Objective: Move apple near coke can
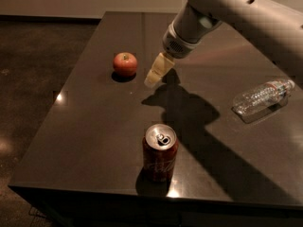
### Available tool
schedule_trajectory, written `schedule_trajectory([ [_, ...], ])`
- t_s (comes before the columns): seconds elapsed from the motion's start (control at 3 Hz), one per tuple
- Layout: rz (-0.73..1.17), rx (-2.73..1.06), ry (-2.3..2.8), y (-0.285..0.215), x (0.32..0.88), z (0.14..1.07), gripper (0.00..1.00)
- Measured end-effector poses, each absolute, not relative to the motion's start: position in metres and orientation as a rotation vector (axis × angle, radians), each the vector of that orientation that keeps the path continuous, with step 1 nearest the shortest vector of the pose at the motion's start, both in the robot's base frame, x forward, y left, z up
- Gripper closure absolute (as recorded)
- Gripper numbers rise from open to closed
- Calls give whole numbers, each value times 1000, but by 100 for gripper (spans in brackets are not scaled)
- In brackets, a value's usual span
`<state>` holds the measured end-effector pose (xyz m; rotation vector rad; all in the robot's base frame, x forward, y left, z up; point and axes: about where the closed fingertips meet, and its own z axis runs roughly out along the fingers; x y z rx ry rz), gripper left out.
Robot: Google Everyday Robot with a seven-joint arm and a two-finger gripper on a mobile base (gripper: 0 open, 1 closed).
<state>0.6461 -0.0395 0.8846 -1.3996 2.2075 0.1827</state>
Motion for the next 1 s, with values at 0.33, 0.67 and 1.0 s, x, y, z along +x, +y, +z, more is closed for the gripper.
schedule_trajectory([
  [0.33, 240, -1389, 2182, -14, 649, 883, 0],
  [0.67, 242, -1386, 2158, 11, 655, 879, 0],
  [1.0, 210, -1364, 2152, 27, 666, 875, 0],
])
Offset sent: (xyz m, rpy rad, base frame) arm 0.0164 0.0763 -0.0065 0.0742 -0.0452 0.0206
